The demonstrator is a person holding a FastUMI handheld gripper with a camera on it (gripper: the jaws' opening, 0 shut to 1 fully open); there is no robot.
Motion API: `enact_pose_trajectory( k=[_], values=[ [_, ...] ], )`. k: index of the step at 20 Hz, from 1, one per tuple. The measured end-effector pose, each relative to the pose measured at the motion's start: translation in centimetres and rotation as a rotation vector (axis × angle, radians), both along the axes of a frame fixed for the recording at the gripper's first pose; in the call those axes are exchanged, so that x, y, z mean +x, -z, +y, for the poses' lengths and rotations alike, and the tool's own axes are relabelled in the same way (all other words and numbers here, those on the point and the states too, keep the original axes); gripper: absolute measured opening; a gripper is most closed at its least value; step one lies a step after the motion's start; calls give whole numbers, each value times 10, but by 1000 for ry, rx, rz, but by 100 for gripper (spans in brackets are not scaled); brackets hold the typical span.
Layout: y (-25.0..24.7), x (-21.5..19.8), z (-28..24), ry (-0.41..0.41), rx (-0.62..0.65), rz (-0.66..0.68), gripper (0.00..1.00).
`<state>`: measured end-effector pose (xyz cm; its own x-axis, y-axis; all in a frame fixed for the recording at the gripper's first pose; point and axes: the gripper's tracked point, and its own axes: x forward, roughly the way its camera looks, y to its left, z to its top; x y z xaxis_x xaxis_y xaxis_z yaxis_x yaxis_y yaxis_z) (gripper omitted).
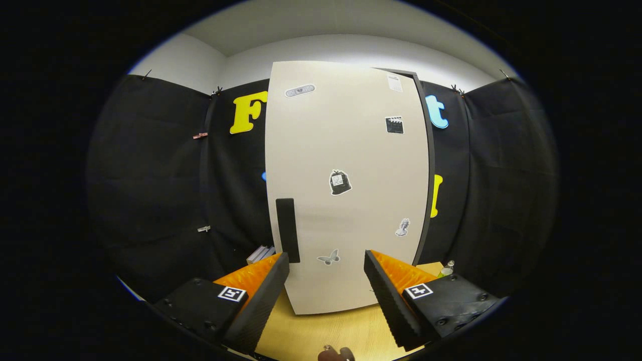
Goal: Open the shoe cabinet door, grab the shoes and put them into the shoe cabinet, then close the shoe cabinet door.
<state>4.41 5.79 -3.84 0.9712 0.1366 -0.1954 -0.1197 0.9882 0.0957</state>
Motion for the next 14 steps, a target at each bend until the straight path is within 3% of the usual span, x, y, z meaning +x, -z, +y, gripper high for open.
enact_pose_trajectory(
  k=[14],
  values=[
    [-2, -1, -2, 14, 15, -11, 99]
  ],
)
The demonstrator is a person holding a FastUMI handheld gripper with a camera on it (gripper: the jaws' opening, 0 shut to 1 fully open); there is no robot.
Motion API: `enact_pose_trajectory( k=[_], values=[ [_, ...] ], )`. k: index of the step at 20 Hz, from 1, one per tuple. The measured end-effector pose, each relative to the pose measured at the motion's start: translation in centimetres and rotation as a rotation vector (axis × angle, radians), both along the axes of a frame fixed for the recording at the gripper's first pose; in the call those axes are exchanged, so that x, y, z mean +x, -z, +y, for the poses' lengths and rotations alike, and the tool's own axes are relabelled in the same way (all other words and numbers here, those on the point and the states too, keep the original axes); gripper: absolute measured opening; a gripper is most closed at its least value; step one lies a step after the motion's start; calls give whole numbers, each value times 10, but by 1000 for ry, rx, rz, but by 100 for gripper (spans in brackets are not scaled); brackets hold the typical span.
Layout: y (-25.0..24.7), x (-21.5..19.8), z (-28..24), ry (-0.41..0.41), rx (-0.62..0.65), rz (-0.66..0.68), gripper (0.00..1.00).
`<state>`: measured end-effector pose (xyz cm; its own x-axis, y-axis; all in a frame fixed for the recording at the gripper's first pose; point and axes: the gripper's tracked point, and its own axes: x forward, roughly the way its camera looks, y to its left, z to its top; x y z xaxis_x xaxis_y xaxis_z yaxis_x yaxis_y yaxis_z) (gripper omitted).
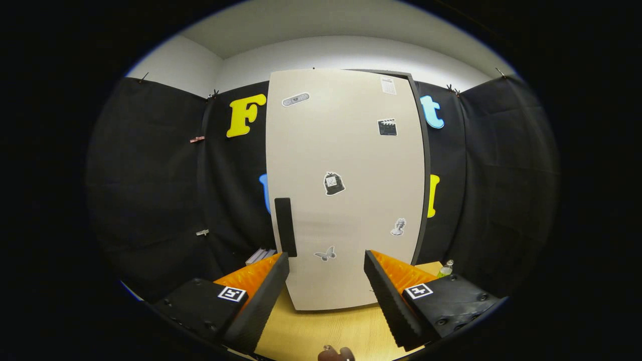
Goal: Open the shoe cabinet door, grab the shoes and put them into the shoe cabinet, then close the shoe cabinet door.
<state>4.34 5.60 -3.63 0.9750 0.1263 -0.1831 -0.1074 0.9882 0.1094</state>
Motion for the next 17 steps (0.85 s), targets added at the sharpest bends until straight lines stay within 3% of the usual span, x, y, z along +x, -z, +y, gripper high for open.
enact_pose_trajectory(
  k=[17],
  values=[
    [-13, 3, 5, -25, 2, -53, 99]
  ],
)
